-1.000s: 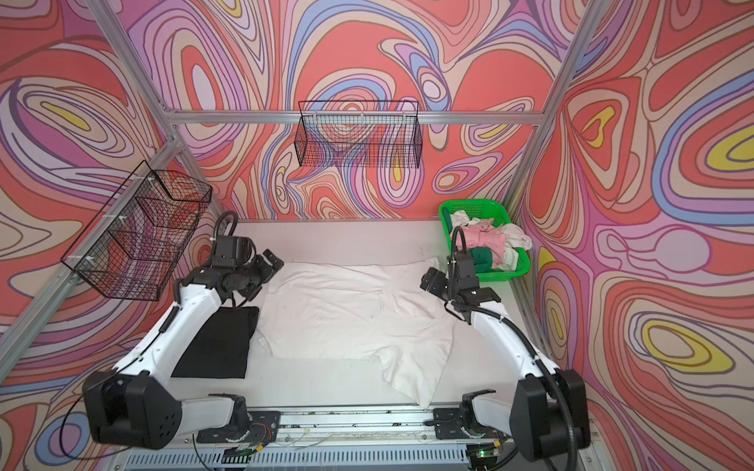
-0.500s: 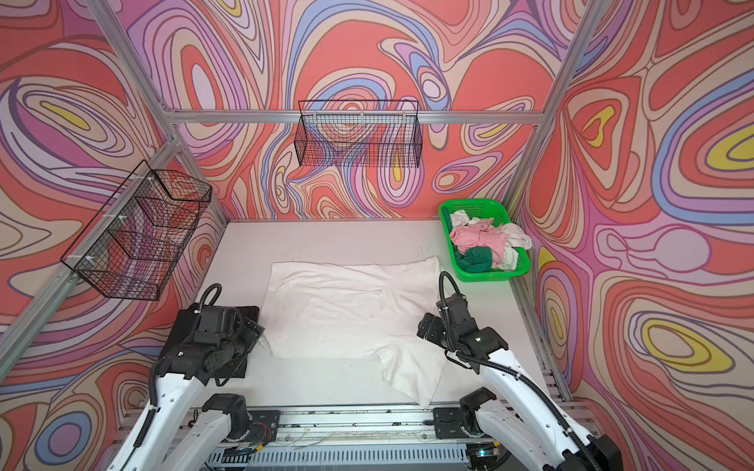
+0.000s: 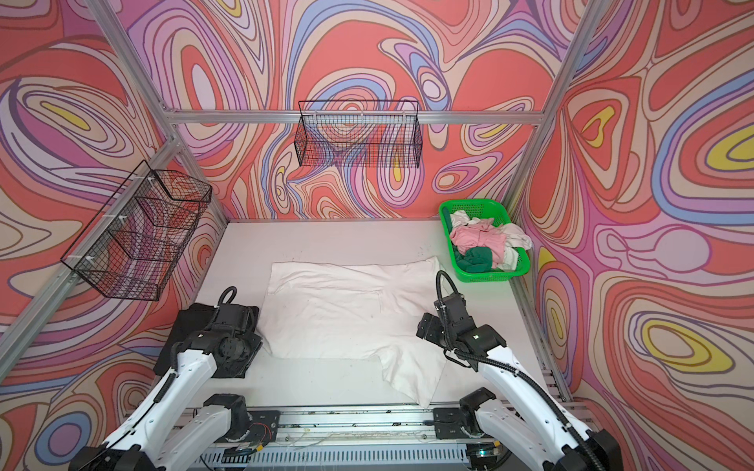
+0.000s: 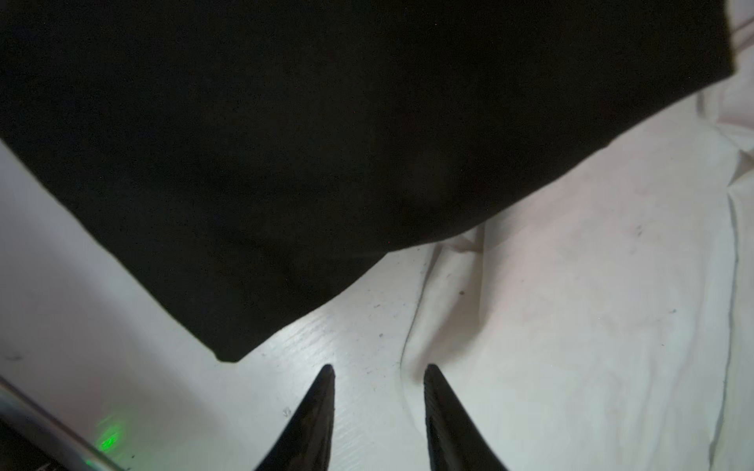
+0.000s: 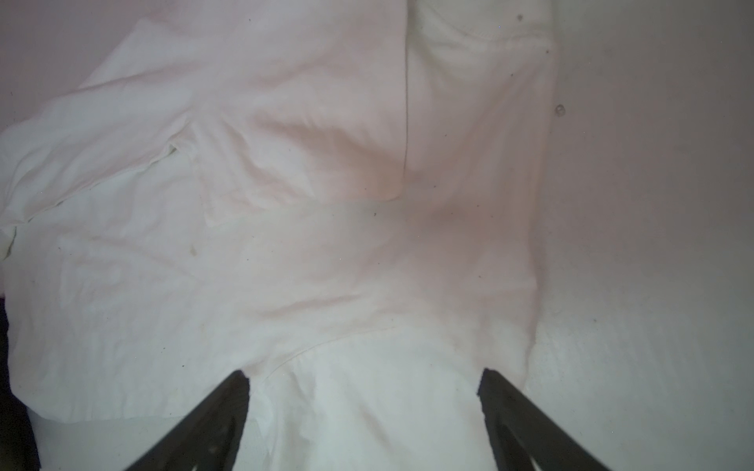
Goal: Fold and stack the t-shirts
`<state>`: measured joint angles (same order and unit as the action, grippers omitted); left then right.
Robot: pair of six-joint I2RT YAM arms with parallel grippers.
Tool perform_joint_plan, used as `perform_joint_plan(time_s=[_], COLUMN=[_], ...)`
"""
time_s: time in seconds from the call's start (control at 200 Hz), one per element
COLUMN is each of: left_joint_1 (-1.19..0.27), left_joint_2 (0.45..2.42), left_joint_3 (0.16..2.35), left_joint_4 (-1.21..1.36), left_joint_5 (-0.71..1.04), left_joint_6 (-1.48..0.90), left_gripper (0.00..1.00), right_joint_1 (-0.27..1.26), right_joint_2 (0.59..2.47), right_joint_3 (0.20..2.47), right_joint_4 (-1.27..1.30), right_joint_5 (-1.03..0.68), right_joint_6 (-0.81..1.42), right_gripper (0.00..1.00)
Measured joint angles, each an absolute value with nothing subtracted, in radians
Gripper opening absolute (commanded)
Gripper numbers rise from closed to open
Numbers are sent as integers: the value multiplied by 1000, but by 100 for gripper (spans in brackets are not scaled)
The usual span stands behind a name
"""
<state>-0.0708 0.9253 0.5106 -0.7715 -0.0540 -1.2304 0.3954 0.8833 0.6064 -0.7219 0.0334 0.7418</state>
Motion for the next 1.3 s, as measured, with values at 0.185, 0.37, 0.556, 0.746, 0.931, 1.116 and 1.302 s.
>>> perform_joint_plan(time_s=[0.185,0.37,0.556,0.746,0.931,1.116,1.302], left_joint_1=[-71,-71,-71,-71,-71,-71,-87], left_joint_2=[1046,1108,1124,1172,1211,1247,1258], left_joint_3=[482,488,489,511,528,545,547], left_joint_4=[-702,-634,-570,-527,-485,-455,-446], left_joint_5=[-57,-72,-88,-100,-104,-106,-121], left_joint_6=[-1208,-1176,-1156,-1147,-1139,-1136,-1133], left_gripper=[46,50,53,52,50,45,41], right_joint_1=[401,402,403,407,408,410,410], right_joint_2=[889,889,888,888,888,888,888], right_joint_3=[606,606,606,606,606,606,606], right_joint_4=[-708,-703,-702,-693,-687,-686,-686], right_joint_5=[33,33,33,33,33,33,33], right_joint_6=[739,736,733,734,734,734,734], right_gripper=[92,91,91,91,91,91,91])
